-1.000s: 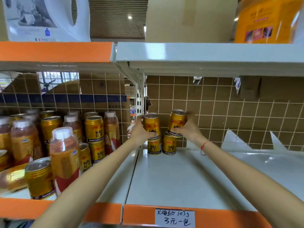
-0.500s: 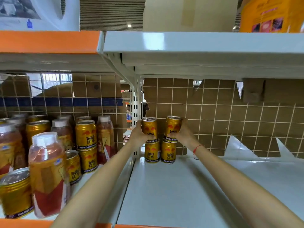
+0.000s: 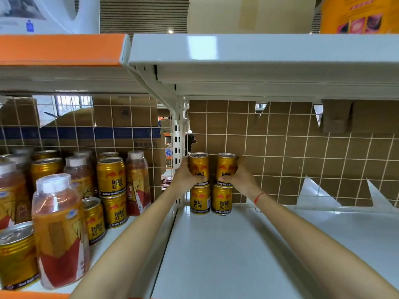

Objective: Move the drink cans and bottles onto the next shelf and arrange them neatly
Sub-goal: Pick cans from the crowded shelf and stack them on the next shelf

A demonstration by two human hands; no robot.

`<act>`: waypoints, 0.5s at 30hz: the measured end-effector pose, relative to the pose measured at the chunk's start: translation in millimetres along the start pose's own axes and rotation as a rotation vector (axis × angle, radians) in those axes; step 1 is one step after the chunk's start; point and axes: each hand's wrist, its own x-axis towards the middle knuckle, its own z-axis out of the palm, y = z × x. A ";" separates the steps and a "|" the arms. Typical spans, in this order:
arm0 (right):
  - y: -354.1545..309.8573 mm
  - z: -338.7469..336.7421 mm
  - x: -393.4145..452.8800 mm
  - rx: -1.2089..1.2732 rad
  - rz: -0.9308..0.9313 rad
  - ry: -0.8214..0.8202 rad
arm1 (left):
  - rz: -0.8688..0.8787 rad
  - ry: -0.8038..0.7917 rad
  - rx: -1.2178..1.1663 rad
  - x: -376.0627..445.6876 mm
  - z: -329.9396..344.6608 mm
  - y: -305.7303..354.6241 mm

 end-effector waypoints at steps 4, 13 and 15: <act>-0.8 3.2 2.9 -0.004 -0.031 -0.003 | 0.001 -0.007 0.003 3.2 4.1 -2.7; 4.8 8.4 5.1 -0.014 -0.048 -0.063 | -0.017 0.001 -0.009 7.6 6.4 -8.1; 6.2 8.0 5.9 -0.007 -0.055 -0.077 | -0.017 -0.002 -0.018 7.8 6.7 -8.4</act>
